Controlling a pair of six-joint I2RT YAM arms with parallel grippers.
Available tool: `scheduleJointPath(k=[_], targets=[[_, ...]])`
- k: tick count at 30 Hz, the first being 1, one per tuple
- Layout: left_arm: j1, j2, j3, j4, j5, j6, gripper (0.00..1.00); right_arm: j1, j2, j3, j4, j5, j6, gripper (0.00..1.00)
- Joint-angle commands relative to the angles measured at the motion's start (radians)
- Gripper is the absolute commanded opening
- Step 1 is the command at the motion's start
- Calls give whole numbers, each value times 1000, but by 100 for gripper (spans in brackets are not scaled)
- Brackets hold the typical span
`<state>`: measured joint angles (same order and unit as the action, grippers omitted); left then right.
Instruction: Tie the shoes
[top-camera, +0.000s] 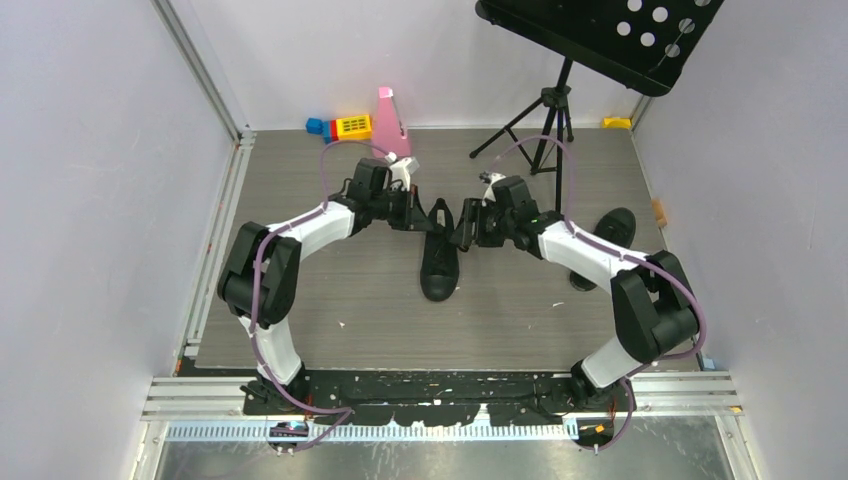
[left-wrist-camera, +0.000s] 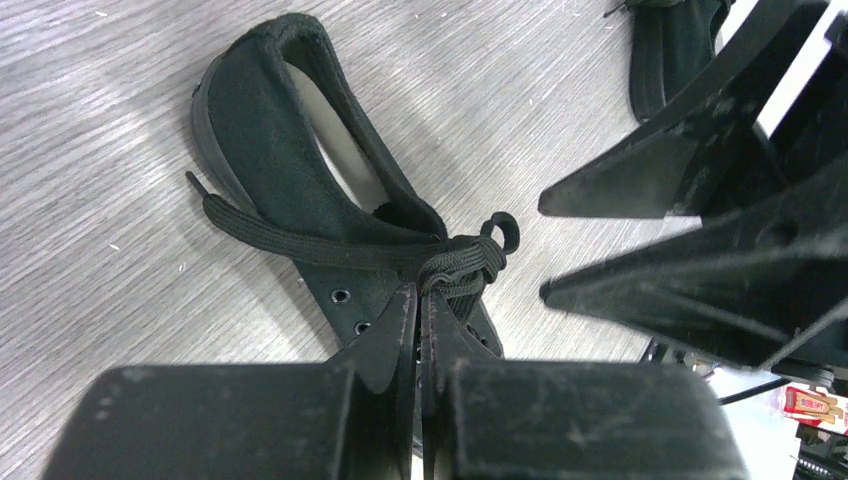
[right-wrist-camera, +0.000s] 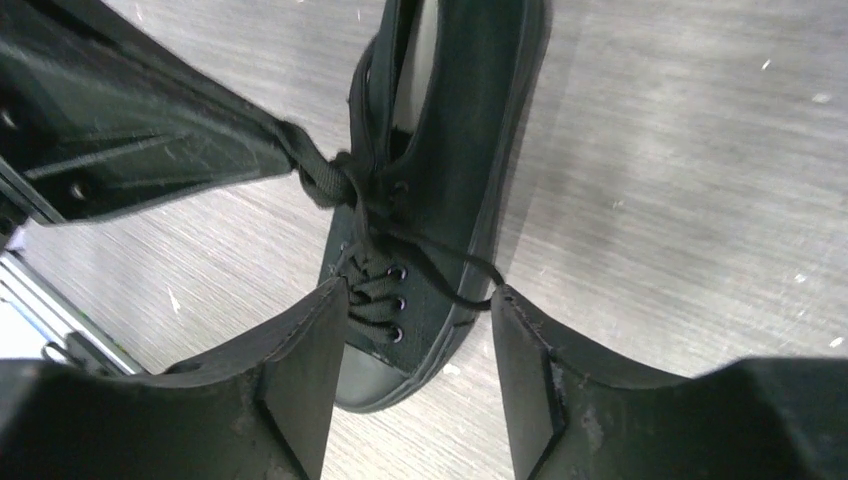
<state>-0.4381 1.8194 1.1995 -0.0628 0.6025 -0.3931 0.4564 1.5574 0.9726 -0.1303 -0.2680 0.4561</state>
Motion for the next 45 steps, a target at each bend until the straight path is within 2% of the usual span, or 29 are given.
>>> scheduleJointPath(k=[1, 4, 7, 11, 16, 23, 30, 39, 45], targets=[[4, -32, -26, 84, 0, 12, 0, 100, -56, 44, -82, 142, 2, 63], [4, -34, -44, 109, 6, 7, 0, 154, -68, 35, -99, 282, 56, 65], [4, -35, -58, 133, 11, -2, 0, 185, -63, 34, -117, 406, 205, 65], [4, -40, -66, 138, 20, -7, 0, 315, -67, 25, -118, 665, 400, 70], [4, -53, -81, 140, 10, -1, 0, 372, -61, -15, -39, 819, 569, 66], [5, -37, -80, 145, 11, 2, 0, 378, 30, 64, -35, 888, 595, 49], [6, -35, -82, 150, 13, 0, 0, 378, 73, 85, -13, 878, 602, 42], [6, -41, -86, 153, 17, -3, 0, 378, 113, 101, 1, 858, 617, 41], [6, -40, -86, 153, 20, -3, 0, 378, 128, 103, 10, 851, 622, 27]])
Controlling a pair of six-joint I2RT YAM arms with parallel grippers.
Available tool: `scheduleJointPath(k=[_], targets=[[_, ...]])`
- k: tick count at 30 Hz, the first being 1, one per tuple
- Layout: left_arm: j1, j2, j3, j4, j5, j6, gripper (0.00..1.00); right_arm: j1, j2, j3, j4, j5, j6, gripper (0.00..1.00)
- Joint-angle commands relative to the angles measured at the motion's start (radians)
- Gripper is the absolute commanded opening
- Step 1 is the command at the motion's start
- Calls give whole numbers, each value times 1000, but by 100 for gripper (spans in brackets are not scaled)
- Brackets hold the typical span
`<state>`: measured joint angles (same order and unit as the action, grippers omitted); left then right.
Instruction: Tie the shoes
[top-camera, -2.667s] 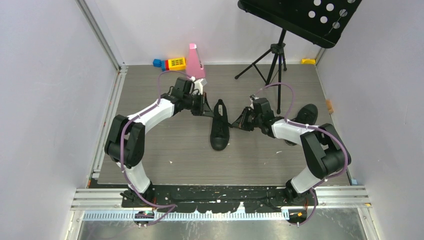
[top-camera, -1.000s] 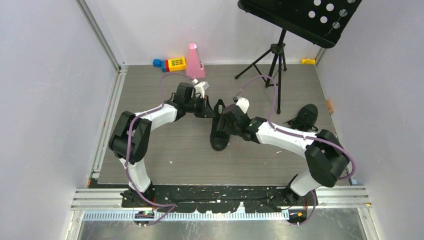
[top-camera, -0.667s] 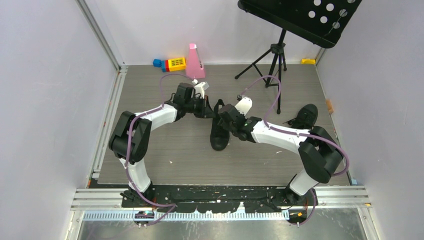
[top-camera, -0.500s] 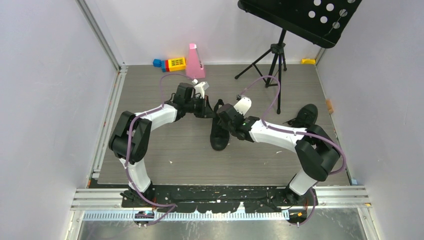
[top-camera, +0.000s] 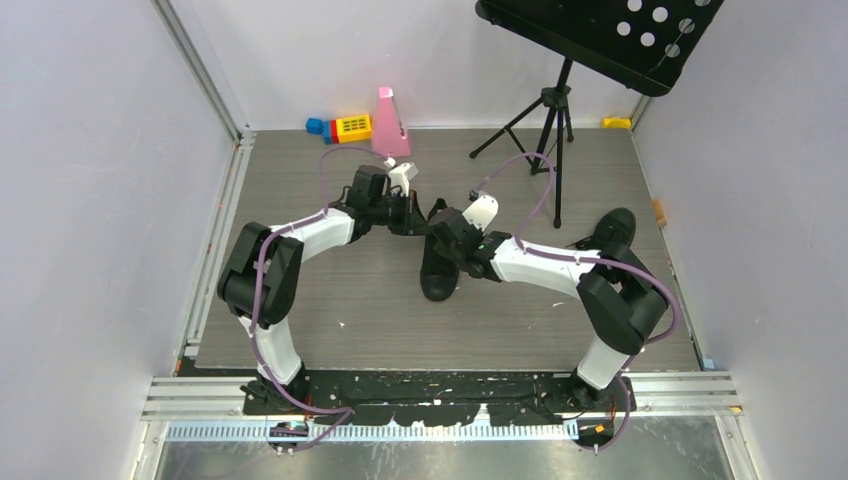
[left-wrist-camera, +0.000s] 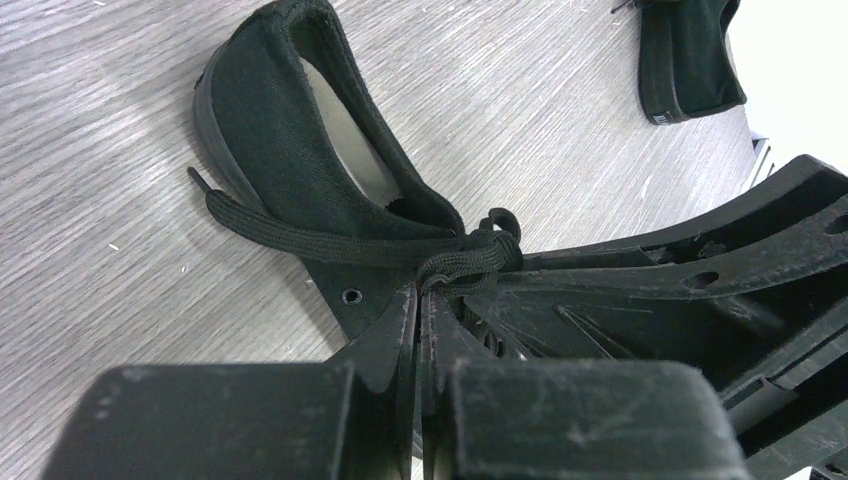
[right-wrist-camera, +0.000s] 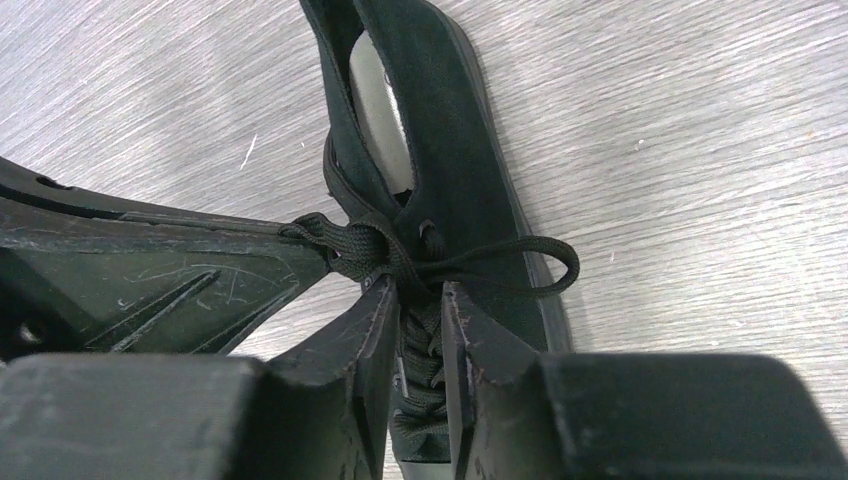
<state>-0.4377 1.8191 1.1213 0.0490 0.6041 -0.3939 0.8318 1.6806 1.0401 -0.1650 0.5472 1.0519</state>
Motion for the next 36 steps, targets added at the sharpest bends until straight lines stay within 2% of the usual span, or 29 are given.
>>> scheduleJointPath(k=[1, 4, 10, 12, 14, 29, 36], targets=[[5, -40, -6, 42, 20, -3, 0, 2, 4, 35, 46, 36, 28, 24], [5, -36, -6, 42, 22, -4, 0, 3, -2, 31, 42, 38, 29, 16], [5, -34, -5, 41, 23, -5, 0, 3, -38, 8, 19, 17, 46, 14], [5, -36, -5, 41, 24, -5, 0, 3, -44, -2, 23, 5, 51, 5], [5, -37, -5, 41, 24, -5, 0, 3, -50, -7, 14, -7, 57, 2], [5, -40, -7, 41, 27, -8, 0, 13, -110, -84, -20, -141, 90, 1], [5, -41, -8, 41, 28, -8, 0, 21, -124, -97, -17, -177, 82, 5]])
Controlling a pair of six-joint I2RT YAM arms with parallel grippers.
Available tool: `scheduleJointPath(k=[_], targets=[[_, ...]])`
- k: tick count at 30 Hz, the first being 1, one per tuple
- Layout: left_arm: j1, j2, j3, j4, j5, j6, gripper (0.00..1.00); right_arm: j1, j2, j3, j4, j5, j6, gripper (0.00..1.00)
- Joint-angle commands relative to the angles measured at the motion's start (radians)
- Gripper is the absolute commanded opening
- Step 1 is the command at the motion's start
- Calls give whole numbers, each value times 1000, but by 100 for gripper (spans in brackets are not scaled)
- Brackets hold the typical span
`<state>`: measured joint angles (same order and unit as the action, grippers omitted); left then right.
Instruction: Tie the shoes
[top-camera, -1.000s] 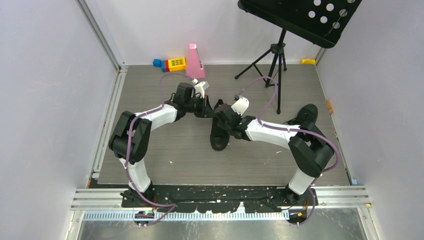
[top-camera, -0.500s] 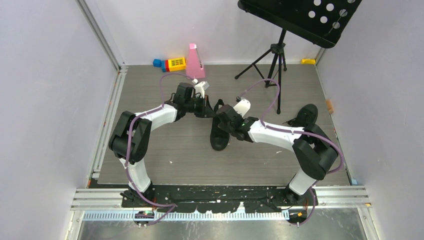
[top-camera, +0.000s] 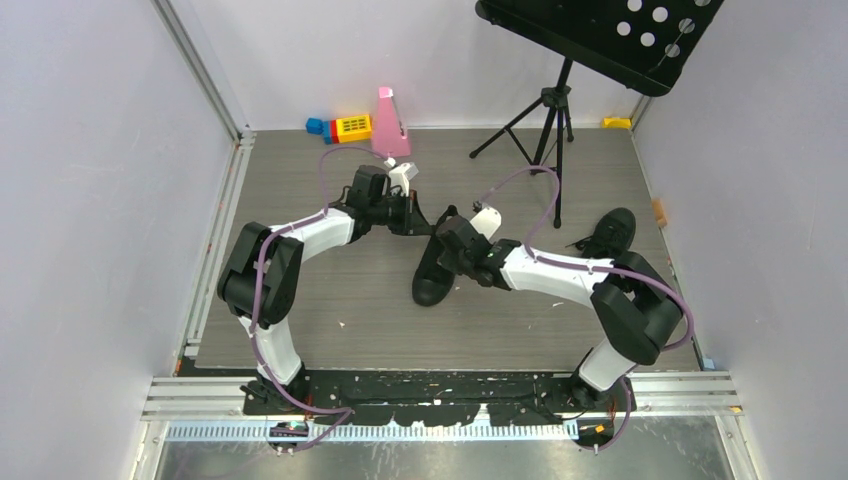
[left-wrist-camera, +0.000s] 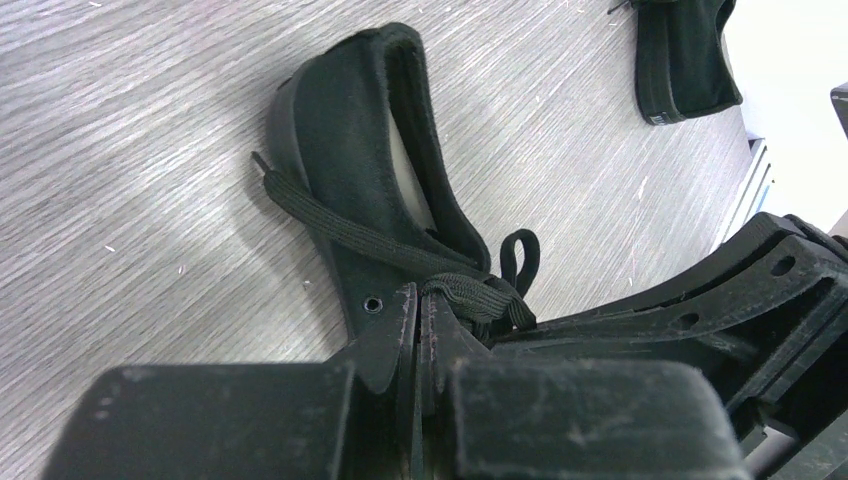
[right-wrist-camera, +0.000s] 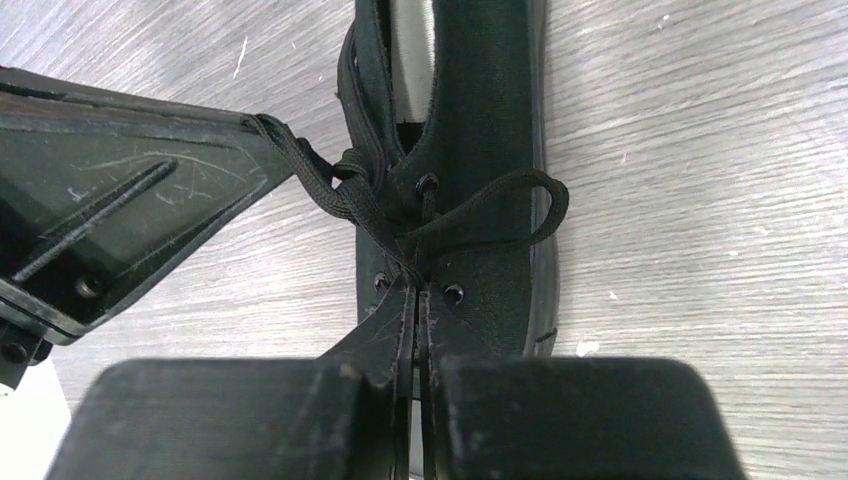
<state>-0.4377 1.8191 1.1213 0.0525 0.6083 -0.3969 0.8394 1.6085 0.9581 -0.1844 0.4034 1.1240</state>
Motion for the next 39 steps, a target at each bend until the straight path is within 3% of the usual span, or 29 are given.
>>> scheduleJointPath(k=[1, 4, 10, 21, 30, 39], targets=[[5, -40, -8, 38, 24, -5, 0, 13, -56, -18, 8, -42, 1, 8], [5, -42, -9, 40, 26, -5, 0, 12, -67, -10, 3, -50, -35, 28], [5, -52, -20, 45, 35, -6, 0, -29, -137, 16, -7, -98, -193, 42], [5, -55, -30, 56, 35, -5, 0, -303, -174, 46, -41, -505, -533, 36], [4, -55, -29, 58, 36, -8, 0, -335, -53, 134, -105, -673, -863, 38], [5, -48, -28, 63, 42, -14, 0, -335, -4, 131, -75, -702, -900, 39]])
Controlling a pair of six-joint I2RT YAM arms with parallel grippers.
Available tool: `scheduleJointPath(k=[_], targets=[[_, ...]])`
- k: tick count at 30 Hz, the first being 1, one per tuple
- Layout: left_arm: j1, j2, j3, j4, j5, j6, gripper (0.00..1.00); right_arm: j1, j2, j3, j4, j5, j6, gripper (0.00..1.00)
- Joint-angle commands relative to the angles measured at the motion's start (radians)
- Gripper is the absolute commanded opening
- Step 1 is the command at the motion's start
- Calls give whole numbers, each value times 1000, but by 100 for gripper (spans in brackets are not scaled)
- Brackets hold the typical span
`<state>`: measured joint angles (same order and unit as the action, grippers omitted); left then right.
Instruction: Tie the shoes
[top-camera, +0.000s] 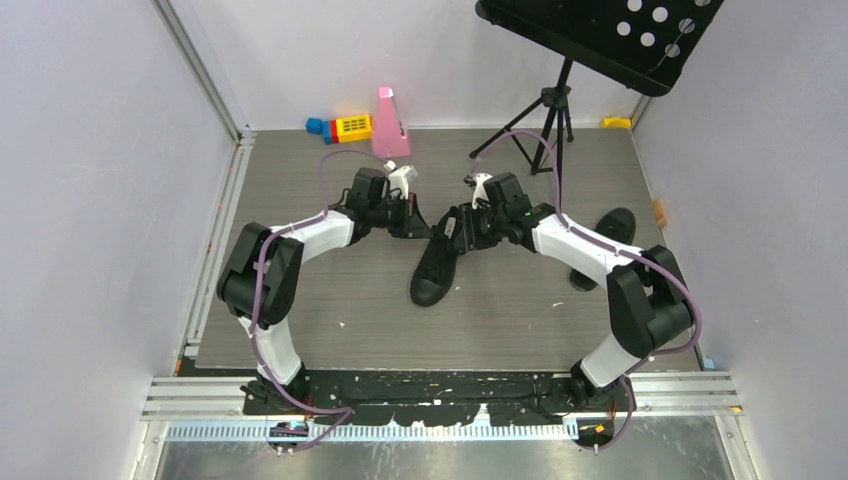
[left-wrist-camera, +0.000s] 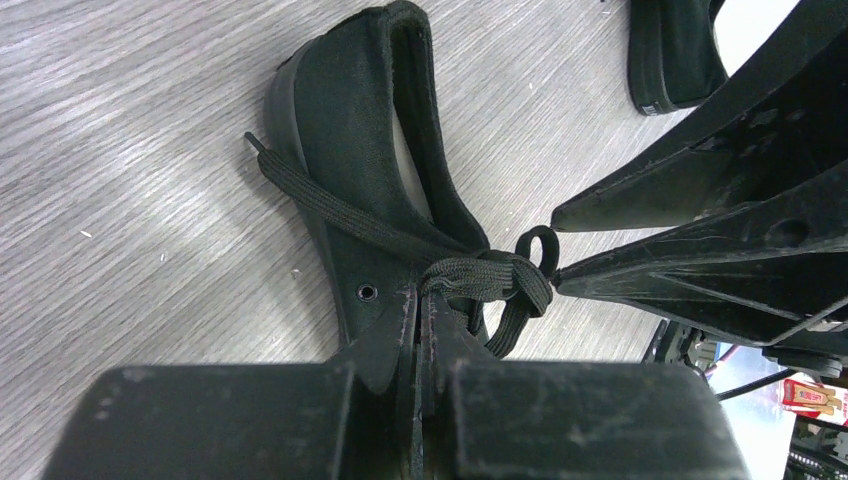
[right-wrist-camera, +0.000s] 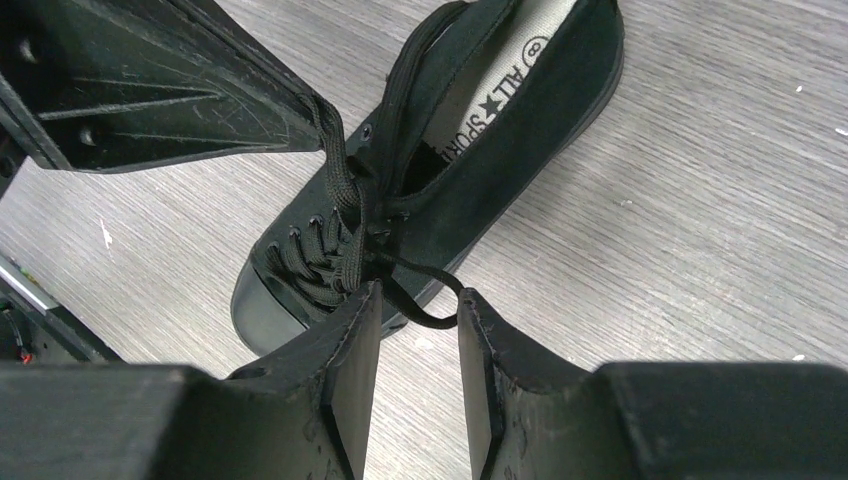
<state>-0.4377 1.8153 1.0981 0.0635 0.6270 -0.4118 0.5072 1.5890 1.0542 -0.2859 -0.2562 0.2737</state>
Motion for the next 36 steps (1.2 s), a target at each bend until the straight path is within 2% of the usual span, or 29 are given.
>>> scheduleJointPath(k=[1, 22, 29, 36], targets=[[5, -43, -4, 52, 26, 1, 0, -2, 21, 36, 29, -42, -50, 39], [5, -48, -4, 53, 31, -4, 0, 45, 61, 85, 49, 7, -161, 38], [5, -47, -4, 55, 37, -7, 0, 66, 86, 97, 30, 0, -188, 44], [5, -45, -4, 55, 37, -7, 0, 73, 103, 122, 30, 9, -178, 33]])
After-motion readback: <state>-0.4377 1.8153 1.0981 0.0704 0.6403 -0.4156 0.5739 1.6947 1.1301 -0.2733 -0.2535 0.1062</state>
